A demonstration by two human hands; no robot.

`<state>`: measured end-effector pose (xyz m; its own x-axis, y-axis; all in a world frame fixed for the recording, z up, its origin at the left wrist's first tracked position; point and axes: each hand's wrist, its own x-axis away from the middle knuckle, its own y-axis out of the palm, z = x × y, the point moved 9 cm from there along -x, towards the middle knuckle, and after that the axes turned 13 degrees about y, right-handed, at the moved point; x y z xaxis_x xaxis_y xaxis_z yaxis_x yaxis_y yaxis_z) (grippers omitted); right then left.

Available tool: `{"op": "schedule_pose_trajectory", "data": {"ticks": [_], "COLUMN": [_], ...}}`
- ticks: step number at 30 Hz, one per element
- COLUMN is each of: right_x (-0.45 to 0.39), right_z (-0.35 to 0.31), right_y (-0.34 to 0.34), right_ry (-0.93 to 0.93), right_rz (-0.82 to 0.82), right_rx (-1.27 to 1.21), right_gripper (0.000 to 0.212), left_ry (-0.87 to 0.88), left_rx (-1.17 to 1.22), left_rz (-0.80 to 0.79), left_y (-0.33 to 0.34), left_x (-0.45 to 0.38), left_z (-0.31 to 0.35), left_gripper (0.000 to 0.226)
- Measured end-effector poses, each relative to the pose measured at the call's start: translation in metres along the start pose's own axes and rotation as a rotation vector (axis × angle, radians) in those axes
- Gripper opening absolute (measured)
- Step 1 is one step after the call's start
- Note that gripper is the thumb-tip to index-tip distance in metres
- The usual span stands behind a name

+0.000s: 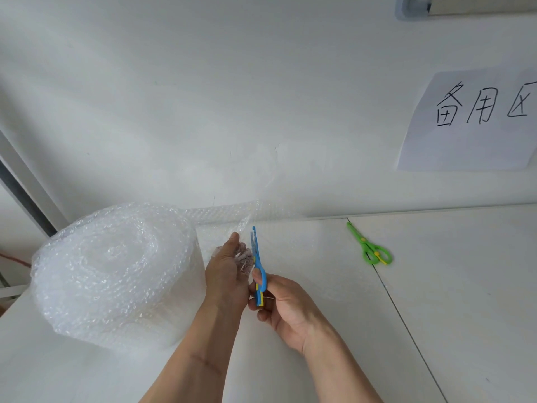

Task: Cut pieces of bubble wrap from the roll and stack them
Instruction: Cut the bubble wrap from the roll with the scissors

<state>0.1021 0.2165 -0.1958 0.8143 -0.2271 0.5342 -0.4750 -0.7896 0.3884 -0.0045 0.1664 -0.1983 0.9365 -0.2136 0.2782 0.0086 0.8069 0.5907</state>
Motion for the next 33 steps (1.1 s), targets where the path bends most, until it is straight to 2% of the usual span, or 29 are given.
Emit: {"op": "schedule_pose_trajectory", "data": {"ticks": [4, 8, 14, 16, 18, 30, 33], "right_x": [0.000, -0.003, -0.004, -0.006, -0.007, -0.007, -0.006], "right_z": [-0.004, -0.004, -0.005, -0.007, -0.008, -0.013, -0.015], "right_y": [0.001, -0.001, -0.001, 0.000, -0.001, 0.001, 0.000], "right_ry": [0.018, -0.007, -0.003, -0.002, -0.010, 0.018, -0.007], "right_rz": [-0.015, -0.014, -0.032, -0.037, -0.025, -0.057, -0.053], "right_rx": [0.019, 0.014, 0.000, 0.002, 0.001, 0.004, 0.018], "right_gripper": [0.028, 0.038, 0.029, 0.032, 0.036, 0.029, 0.031], "left_ry": [-0.031, -0.043, -0.056, -0.071, -0.085, -0.195, -0.180], "left_rx": [-0.008, -0.011, -0.029, -0.039, -0.042, -0.111, -0.052], "left_rz": [-0.013, 0.001, -0.026, -0.050, -0.067, -0.135, -0.123], "left_y": [0.000, -0.001, 0.001, 0.000, 0.000, 0.001, 0.002], "left_x": [0.002, 0.003, 0.003, 0.003, 0.004, 0.007, 0.008], "left_z": [-0.002, -0.004, -0.006, -0.006, -0.007, -0.014, -0.011], "left_gripper": [0.019, 0.022, 0.031, 0.035, 0.035, 0.029, 0.028]}}
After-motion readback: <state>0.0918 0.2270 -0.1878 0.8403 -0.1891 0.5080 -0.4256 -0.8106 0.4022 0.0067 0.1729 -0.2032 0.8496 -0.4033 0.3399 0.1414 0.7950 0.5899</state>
